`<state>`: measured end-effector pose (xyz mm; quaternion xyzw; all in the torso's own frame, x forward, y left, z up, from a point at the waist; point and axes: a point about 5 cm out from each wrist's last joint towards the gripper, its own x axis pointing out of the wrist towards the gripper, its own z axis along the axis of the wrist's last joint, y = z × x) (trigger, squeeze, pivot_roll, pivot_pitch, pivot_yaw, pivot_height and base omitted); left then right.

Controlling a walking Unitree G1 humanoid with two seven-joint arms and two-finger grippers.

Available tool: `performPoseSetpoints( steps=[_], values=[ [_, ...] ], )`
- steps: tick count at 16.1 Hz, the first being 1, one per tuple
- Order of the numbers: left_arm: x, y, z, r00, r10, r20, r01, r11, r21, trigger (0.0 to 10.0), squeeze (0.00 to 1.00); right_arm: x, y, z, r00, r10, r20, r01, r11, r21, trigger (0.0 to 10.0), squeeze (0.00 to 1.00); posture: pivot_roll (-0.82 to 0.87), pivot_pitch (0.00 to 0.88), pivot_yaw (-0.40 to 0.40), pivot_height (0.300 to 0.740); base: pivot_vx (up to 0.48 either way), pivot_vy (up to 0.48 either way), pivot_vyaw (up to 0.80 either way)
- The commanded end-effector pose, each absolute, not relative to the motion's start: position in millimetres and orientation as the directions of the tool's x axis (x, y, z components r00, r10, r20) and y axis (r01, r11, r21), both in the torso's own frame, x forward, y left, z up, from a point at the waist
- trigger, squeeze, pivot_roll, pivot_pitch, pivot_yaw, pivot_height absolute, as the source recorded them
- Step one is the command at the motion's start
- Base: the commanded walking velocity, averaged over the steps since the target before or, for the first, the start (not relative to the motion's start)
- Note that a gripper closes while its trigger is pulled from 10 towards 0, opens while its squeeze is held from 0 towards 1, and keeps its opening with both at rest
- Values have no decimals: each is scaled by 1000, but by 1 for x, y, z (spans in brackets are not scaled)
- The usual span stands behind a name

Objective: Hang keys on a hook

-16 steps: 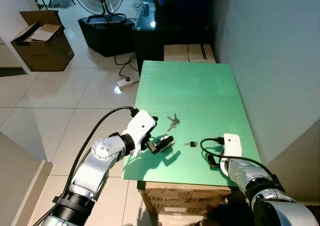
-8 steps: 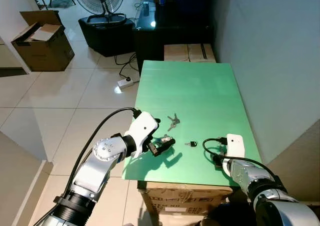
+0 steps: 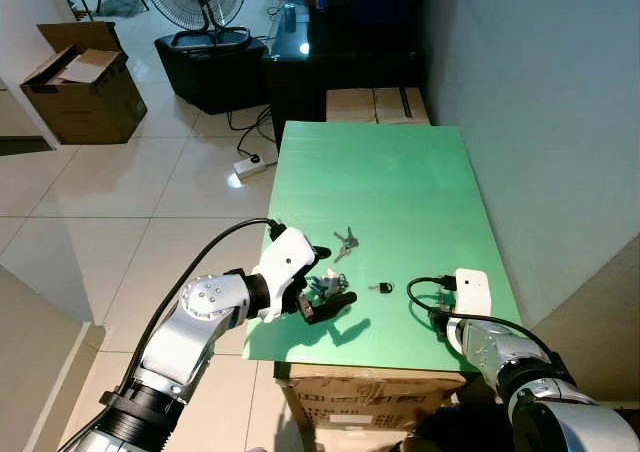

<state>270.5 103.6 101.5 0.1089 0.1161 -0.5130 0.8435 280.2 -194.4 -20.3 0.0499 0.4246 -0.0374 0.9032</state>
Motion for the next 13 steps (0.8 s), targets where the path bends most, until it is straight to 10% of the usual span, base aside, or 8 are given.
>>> performPoseSetpoints(
  steps=[1,13],
  values=[
    [273,103,108,437,-849,-298,897,436,71,10000,0,276,-193,-24,614,-21,-789,125,990,71,0,0,-121,35,86,740,0,0,0],
    [280,107,110,485,-835,-259,874,473,113,10000,0,280,-202,-19,655,-51,-754,129,991,45,0,0,-148,0,86,740,0,0,0]
  ],
)
